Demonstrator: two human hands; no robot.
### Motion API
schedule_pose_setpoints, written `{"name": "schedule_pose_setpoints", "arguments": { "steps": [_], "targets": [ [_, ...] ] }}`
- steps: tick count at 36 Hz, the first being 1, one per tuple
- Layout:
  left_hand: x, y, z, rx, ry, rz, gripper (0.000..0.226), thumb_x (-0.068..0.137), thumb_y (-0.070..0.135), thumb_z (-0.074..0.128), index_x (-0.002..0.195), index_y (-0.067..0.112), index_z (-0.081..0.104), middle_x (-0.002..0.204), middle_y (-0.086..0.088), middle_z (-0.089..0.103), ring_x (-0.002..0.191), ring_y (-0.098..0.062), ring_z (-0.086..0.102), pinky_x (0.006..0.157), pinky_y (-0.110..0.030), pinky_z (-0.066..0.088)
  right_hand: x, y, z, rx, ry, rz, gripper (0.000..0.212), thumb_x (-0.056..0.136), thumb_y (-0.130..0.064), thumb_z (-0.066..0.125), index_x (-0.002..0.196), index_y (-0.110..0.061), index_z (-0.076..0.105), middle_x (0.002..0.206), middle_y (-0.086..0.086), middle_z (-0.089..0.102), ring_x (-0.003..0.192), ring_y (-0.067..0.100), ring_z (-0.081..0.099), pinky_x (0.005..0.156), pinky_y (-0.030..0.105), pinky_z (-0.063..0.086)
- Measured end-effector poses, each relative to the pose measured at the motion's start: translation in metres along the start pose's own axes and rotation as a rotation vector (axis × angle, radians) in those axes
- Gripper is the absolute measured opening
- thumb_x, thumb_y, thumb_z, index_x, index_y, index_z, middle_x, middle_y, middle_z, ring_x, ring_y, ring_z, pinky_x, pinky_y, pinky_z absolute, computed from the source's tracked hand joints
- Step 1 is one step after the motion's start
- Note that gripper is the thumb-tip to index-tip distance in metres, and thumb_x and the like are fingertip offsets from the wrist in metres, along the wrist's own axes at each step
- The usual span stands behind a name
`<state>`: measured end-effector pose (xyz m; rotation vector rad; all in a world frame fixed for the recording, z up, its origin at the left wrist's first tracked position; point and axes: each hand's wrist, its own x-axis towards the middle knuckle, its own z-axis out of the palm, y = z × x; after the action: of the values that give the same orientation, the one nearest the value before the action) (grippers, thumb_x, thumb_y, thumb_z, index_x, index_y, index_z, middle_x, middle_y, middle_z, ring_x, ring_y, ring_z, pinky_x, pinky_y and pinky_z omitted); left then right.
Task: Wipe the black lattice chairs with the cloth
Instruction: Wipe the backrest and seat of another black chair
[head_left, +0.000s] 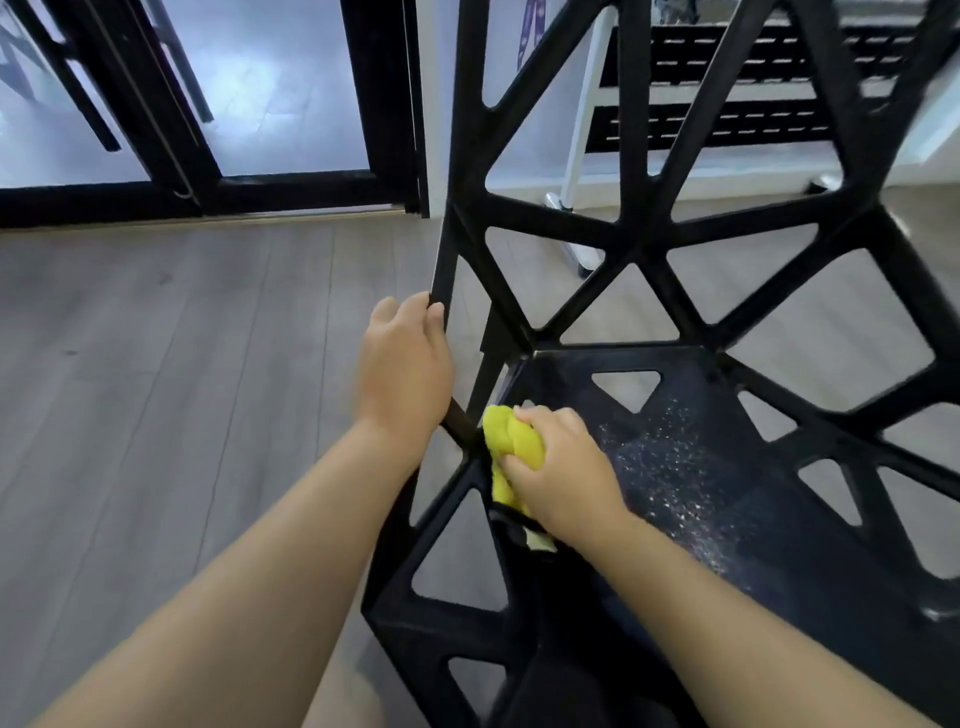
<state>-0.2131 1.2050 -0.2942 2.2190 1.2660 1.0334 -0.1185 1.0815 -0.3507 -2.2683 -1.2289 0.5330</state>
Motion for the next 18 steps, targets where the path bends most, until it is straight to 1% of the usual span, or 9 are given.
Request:
{"name": "schedule_pose_setpoints", "arguments": {
  "steps": [3, 5, 6, 7, 9, 11, 13, 15, 18],
  "targets": [
    [-0.002, 0.000, -0.003, -0.043, -0.007, -0.007, 0.030, 0.101, 0.023, 0.036, 0.116, 0.011, 0.059, 0.102, -0.004, 0.054, 0.081, -0.010, 0.047, 0.060, -0.008, 0.032, -0.039, -0.003, 0.000, 0.043, -0.044, -0.034, 0.046, 0.085, -0.039, 0.060, 0.130, -0.034, 0.048, 0.120, -0.009, 0.044, 0.105, 0.017, 0.054, 0.087, 0.030, 0.043],
    [-0.004, -0.001, -0.006, -0.098, -0.008, -0.007, 0.027, 0.100, 0.021, 0.039, 0.119, 0.012, 0.056, 0.107, -0.003, 0.056, 0.087, -0.007, 0.048, 0.065, -0.001, 0.033, -0.049, -0.002, 0.001, 0.027, -0.038, -0.031, 0.049, 0.086, -0.041, 0.059, 0.133, -0.036, 0.046, 0.121, -0.010, 0.043, 0.106, 0.016, 0.054, 0.087, 0.028, 0.042],
    [-0.005, -0.001, -0.007, -0.123, -0.013, -0.013, 0.026, 0.100, 0.021, 0.039, 0.119, 0.011, 0.054, 0.108, -0.002, 0.057, 0.090, -0.007, 0.049, 0.069, -0.002, 0.035, -0.049, -0.002, 0.001, 0.020, -0.033, -0.022, 0.049, 0.086, -0.042, 0.058, 0.133, -0.036, 0.045, 0.121, -0.009, 0.042, 0.106, 0.017, 0.054, 0.087, 0.028, 0.042],
    [-0.007, -0.001, -0.007, -0.141, -0.027, -0.024, 0.026, 0.099, 0.020, 0.040, 0.120, 0.011, 0.054, 0.108, -0.003, 0.058, 0.093, -0.010, 0.052, 0.073, -0.007, 0.038, -0.045, -0.003, 0.001, 0.017, -0.028, -0.011, 0.049, 0.087, -0.042, 0.057, 0.134, -0.036, 0.044, 0.122, -0.008, 0.042, 0.105, 0.019, 0.054, 0.087, 0.029, 0.042],
    [-0.014, -0.002, -0.009, -0.165, -0.055, -0.046, 0.027, 0.100, 0.021, 0.039, 0.120, 0.011, 0.054, 0.107, -0.004, 0.060, 0.096, -0.016, 0.055, 0.080, -0.023, 0.045, -0.030, -0.007, 0.003, 0.001, 0.001, 0.010, 0.046, 0.089, -0.040, 0.056, 0.133, -0.033, 0.044, 0.122, -0.003, 0.040, 0.103, 0.024, 0.054, 0.084, 0.030, 0.041],
    [-0.023, -0.006, -0.011, -0.184, -0.074, -0.061, 0.029, 0.100, 0.022, 0.039, 0.120, 0.011, 0.055, 0.105, -0.004, 0.060, 0.096, -0.017, 0.055, 0.082, -0.028, 0.047, -0.007, -0.010, 0.006, 0.008, 0.073, 0.056, 0.043, 0.090, -0.038, 0.055, 0.130, -0.028, 0.043, 0.121, 0.002, 0.039, 0.100, 0.027, 0.054, 0.080, 0.032, 0.039],
    [-0.036, -0.012, -0.015, -0.198, -0.094, -0.068, 0.028, 0.100, 0.023, 0.038, 0.117, 0.012, 0.058, 0.098, 0.000, 0.060, 0.091, -0.015, 0.055, 0.076, -0.024, 0.044, 0.015, -0.011, 0.007, 0.096, 0.156, 0.129, 0.041, 0.090, -0.036, 0.055, 0.127, -0.026, 0.042, 0.121, 0.005, 0.039, 0.097, 0.031, 0.055, 0.078, 0.033, 0.037],
    [-0.053, -0.018, -0.019, -0.207, -0.108, -0.069, 0.025, 0.100, 0.025, 0.038, 0.107, 0.013, 0.060, 0.087, 0.003, 0.059, 0.082, -0.014, 0.055, 0.070, -0.022, 0.040, 0.031, -0.012, 0.008, 0.164, 0.207, 0.216, 0.040, 0.090, -0.035, 0.054, 0.127, -0.026, 0.041, 0.124, 0.006, 0.040, 0.098, 0.032, 0.055, 0.078, 0.033, 0.036],
    [-0.073, -0.022, -0.025, -0.251, -0.125, -0.116, 0.025, 0.100, 0.028, 0.039, 0.092, 0.015, 0.060, 0.075, -0.001, 0.061, 0.070, -0.019, 0.055, 0.061, -0.029, 0.044, 0.038, -0.013, 0.013, 0.115, 0.182, 0.237, 0.043, 0.091, -0.036, 0.052, 0.132, -0.028, 0.041, 0.130, 0.005, 0.036, 0.100, 0.033, 0.055, 0.079, 0.034, 0.038]
  ]
}}
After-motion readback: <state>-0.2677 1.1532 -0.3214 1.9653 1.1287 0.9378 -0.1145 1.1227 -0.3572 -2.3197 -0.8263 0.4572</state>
